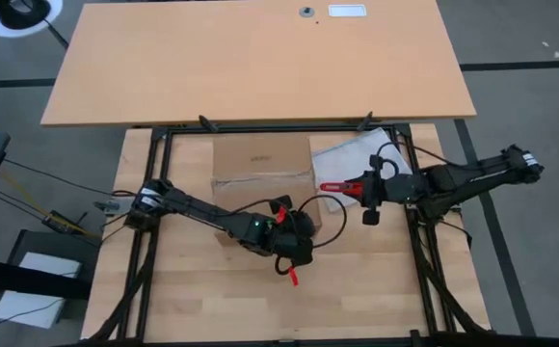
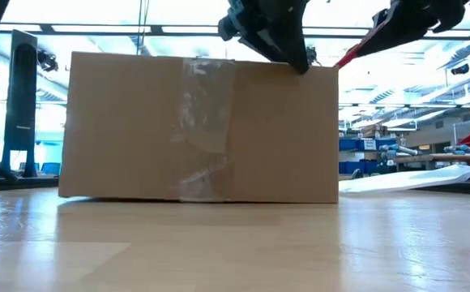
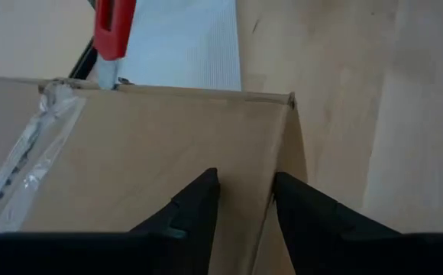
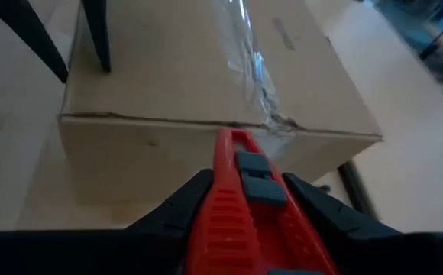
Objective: Unpack boxes
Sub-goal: Open the cardboard box using the red cutter
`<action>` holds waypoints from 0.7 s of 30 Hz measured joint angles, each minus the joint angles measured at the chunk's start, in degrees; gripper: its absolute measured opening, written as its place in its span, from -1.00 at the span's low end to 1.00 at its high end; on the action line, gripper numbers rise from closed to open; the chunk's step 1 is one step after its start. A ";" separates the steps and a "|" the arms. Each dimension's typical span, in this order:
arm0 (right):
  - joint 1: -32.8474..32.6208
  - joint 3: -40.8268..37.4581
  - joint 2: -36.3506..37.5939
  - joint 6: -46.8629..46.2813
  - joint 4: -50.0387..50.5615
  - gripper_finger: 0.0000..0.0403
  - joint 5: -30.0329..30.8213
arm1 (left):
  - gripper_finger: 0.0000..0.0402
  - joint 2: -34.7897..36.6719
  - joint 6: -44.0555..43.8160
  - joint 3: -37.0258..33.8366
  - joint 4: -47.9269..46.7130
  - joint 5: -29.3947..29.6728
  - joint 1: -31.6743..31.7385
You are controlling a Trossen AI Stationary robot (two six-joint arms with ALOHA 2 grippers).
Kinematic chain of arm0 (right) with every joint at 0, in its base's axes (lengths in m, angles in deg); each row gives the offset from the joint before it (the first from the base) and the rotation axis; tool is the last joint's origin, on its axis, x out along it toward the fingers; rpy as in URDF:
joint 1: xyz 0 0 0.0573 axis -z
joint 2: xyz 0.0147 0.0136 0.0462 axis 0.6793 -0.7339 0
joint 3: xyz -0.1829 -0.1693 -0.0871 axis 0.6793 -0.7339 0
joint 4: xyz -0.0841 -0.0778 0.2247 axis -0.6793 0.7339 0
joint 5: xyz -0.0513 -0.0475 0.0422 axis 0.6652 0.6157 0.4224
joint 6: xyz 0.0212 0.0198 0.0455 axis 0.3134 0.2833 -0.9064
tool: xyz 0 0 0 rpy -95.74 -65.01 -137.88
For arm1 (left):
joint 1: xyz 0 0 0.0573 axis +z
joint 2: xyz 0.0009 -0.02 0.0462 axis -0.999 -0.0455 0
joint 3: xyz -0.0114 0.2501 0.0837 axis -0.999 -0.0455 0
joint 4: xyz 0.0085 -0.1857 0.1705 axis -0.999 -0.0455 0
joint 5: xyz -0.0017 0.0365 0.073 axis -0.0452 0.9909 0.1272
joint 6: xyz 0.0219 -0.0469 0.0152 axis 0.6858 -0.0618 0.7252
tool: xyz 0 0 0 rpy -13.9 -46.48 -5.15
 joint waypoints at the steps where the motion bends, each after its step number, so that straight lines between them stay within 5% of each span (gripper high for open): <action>1: -0.22 0.00 0.08 -1.00 0.60 -0.31 -0.09 | -0.30 -0.04 0.00 0.00 0.12 0.09 0.00; 15: 1.44 6.28 2.04 -0.95 8.05 -0.32 5.40 | -0.30 -0.45 1.54 5.97 -0.13 -3.23 -1.51; 21: 1.69 8.50 2.29 1.17 6.76 -0.28 4.99 | -0.30 -0.43 -0.03 16.19 -15.59 -4.06 -2.86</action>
